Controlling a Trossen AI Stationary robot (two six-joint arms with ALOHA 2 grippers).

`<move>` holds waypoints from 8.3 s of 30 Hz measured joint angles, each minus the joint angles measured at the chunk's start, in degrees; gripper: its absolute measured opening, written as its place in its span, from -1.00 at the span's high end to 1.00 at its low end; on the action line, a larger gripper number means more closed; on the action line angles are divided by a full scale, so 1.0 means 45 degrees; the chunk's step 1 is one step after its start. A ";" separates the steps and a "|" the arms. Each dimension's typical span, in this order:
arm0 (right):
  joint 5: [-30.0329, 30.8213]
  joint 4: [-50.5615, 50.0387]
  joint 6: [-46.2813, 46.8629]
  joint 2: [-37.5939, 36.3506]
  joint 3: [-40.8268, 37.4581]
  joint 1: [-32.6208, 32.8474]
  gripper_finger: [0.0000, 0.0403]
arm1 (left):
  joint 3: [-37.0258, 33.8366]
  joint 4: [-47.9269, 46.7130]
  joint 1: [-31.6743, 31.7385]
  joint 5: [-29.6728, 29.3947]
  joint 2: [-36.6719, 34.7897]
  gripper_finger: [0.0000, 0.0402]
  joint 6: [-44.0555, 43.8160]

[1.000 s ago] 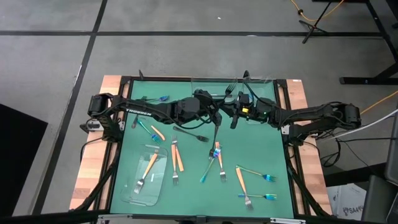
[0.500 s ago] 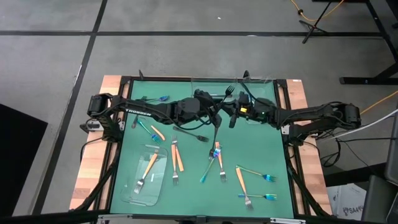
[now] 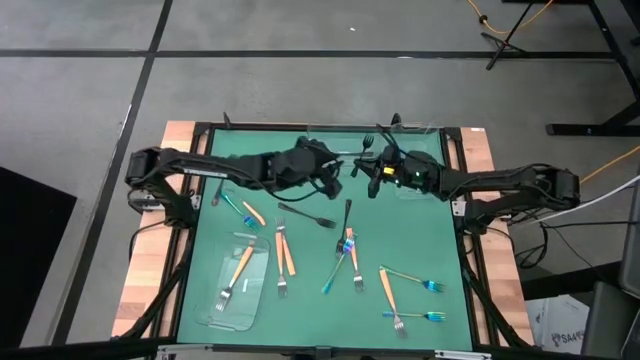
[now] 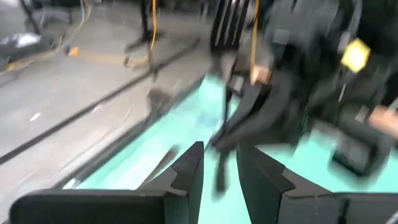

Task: Sort silverware by color (type)
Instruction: Put the black fork into the top left transparent bin

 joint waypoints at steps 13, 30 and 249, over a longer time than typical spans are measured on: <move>-0.0479 -0.7770 -0.3941 0.0193 0.4730 -0.2369 1.00 | -0.0017 -0.7326 0.1253 0.0609 -0.1604 0.55 0.0866; -0.1501 -1.1136 -0.8083 0.3720 0.8049 -0.4153 1.00 | -0.1367 -0.7767 0.2443 0.1703 -0.1488 0.55 0.0945; -0.0846 -1.0806 -0.1860 -0.5629 0.1356 0.0272 0.68 | -0.1445 0.9719 0.0924 0.3304 0.4147 0.94 -0.1864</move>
